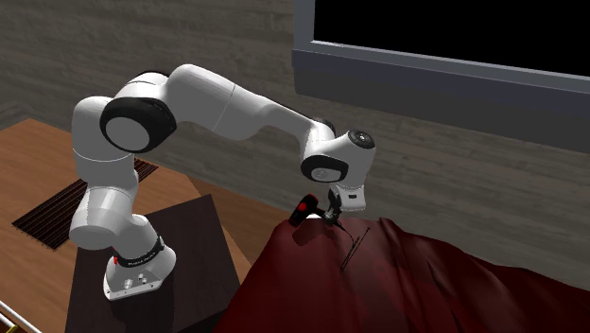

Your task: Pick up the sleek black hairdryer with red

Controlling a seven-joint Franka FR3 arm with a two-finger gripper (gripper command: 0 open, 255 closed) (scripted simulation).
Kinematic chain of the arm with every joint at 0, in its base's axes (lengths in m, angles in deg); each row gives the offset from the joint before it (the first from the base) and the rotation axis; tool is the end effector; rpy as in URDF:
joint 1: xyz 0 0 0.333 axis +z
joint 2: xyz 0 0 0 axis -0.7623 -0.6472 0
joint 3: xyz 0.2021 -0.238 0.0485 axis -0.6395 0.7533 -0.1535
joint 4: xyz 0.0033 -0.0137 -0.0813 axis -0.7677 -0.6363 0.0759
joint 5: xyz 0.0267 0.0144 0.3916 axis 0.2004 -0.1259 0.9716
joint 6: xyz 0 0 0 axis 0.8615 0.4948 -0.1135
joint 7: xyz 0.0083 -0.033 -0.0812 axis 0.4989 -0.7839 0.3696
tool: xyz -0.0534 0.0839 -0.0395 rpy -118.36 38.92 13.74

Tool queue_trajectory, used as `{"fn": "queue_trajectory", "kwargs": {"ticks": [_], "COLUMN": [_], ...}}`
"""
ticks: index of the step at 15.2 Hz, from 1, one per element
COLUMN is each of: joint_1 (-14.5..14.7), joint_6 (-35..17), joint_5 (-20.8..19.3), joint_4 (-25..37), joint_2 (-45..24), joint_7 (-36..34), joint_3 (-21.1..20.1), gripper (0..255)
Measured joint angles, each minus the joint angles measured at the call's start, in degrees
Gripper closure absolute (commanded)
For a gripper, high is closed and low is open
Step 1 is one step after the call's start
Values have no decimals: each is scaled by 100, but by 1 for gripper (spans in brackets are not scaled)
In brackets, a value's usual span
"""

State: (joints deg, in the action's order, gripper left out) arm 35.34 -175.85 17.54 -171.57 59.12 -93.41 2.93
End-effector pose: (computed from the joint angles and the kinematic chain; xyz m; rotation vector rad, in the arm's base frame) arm 0.5926 -0.2224 0.3258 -2.6161 1.6434 0.1603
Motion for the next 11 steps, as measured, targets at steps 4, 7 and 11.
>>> {"fn": "queue_trajectory", "kwargs": {"ticks": [4,7,11], "joint_1": [-1,-1,5], "joint_6": [-5,-6,126], "joint_5": [1,1,-18], "joint_4": [-3,-2,48], "joint_2": [0,-1,82], "joint_7": [1,1,-19], "joint_3": [0,0,6], "gripper": [255,255,255]}}
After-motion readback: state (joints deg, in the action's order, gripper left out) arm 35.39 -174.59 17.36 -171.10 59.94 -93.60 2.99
